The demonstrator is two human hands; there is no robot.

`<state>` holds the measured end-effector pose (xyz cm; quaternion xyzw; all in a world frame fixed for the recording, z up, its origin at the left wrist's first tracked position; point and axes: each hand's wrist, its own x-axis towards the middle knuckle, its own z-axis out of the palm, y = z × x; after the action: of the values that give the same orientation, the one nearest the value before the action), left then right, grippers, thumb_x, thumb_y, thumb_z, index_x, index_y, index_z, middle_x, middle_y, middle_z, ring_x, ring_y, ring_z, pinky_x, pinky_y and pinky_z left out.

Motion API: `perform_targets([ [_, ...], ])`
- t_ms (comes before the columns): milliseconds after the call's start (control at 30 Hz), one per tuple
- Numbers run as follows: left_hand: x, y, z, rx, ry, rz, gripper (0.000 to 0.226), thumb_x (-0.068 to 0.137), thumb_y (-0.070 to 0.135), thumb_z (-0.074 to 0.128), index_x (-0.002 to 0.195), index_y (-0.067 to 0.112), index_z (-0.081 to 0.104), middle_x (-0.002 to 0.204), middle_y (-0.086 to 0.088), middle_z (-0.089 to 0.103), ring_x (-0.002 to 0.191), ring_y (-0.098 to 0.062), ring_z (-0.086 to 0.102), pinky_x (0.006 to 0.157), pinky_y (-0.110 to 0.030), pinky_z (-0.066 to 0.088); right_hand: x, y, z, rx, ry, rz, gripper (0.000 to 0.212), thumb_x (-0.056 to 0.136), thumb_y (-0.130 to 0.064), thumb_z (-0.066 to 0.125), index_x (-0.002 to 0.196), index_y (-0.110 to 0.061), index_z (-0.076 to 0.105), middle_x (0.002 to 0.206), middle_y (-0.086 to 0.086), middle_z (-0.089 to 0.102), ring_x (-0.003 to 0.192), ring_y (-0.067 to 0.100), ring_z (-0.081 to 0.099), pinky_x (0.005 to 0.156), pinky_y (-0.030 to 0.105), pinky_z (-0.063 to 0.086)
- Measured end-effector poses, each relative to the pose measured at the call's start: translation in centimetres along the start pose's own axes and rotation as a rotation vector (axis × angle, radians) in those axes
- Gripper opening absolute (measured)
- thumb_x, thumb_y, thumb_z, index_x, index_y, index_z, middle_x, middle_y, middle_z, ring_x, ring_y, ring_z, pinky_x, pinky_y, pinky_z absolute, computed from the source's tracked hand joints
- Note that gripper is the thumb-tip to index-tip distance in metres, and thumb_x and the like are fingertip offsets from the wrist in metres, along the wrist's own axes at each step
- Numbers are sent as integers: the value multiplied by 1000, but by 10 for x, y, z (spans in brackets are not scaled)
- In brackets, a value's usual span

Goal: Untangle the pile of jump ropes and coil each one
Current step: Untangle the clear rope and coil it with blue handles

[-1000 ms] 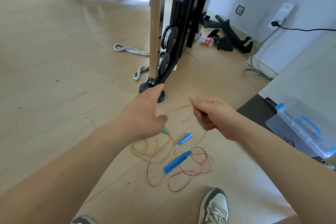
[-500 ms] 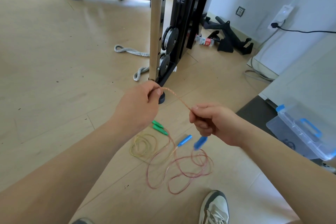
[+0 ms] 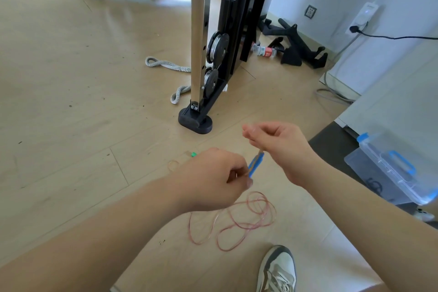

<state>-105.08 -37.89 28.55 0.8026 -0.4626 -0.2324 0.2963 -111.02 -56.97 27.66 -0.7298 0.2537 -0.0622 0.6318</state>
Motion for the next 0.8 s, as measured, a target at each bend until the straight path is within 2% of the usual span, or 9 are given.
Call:
perform_targets([
  [67, 1, 0, -10, -185, 129, 12, 16, 97, 29, 64, 82, 23, 66, 54, 15, 52, 50, -2, 45, 51, -17, 36, -5, 1, -3, -147, -56, -27, 19, 99, -23, 67, 97, -11, 81, 97, 7, 80, 101, 20, 74, 98, 40, 56],
  [133, 5, -5, -19, -306, 327, 18, 15, 99, 25, 63, 84, 22, 67, 55, 13, 49, 48, -4, 41, 49, -16, 35, -9, -3, -5, -102, -154, -11, 24, 102, -18, 60, 101, -4, 79, 94, 14, 79, 89, 22, 74, 83, 32, 57],
  [267, 11, -25, -30, -249, 505, -50, 15, 99, 30, 62, 89, 23, 71, 55, 8, 48, 49, -6, 39, 49, -20, 35, -16, -14, -1, 36, -392, 88, 27, 104, -16, 53, 103, 1, 75, 82, 15, 73, 69, 23, 63, 68, 28, 51],
  [367, 14, -37, -25, -170, 432, -126, 19, 99, 36, 61, 87, 24, 70, 59, -1, 55, 51, -6, 43, 51, -25, 39, -19, -17, 6, 144, -471, 187, 25, 104, -16, 53, 102, -1, 72, 69, 9, 60, 60, 19, 52, 61, 26, 44],
  [433, 14, -37, -19, -49, 262, -207, 26, 102, 41, 53, 87, 24, 67, 61, 4, 54, 56, -6, 48, 52, -23, 38, -19, -21, 12, 266, -410, 202, 23, 105, -17, 51, 99, -4, 69, 71, 8, 63, 61, 20, 54, 60, 26, 46],
  [567, 5, -24, 3, 115, 3, -169, 25, 107, 38, 40, 107, 29, 63, 83, 3, 64, 80, -20, 60, 76, -37, 51, -16, -25, 20, 531, -210, 221, 22, 106, -20, 50, 103, -2, 63, 107, 22, 76, 94, 29, 76, 76, 32, 63],
  [633, 0, -16, 14, 153, -58, -115, 27, 105, 36, 38, 89, 25, 57, 78, 1, 60, 78, -24, 58, 77, -46, 53, -12, -22, 22, 584, -91, 227, 23, 106, -19, 53, 107, 2, 63, 111, 25, 75, 102, 32, 75, 87, 36, 63],
  [700, -3, -9, 17, 176, -104, -68, 34, 103, 38, 42, 72, 22, 46, 69, 2, 52, 69, -23, 53, 70, -46, 52, -9, -17, 22, 417, 33, 186, 26, 105, -18, 57, 106, 6, 66, 107, 25, 75, 101, 27, 76, 91, 38, 62],
  [800, -3, -1, 3, 60, -34, -11, 26, 99, 36, 52, 82, 18, 60, 66, 2, 56, 64, -14, 52, 64, -36, 49, -12, -14, 20, -39, 60, 35, 21, 101, -17, 62, 102, 0, 75, 91, 15, 78, 87, 9, 76, 87, 33, 62],
])
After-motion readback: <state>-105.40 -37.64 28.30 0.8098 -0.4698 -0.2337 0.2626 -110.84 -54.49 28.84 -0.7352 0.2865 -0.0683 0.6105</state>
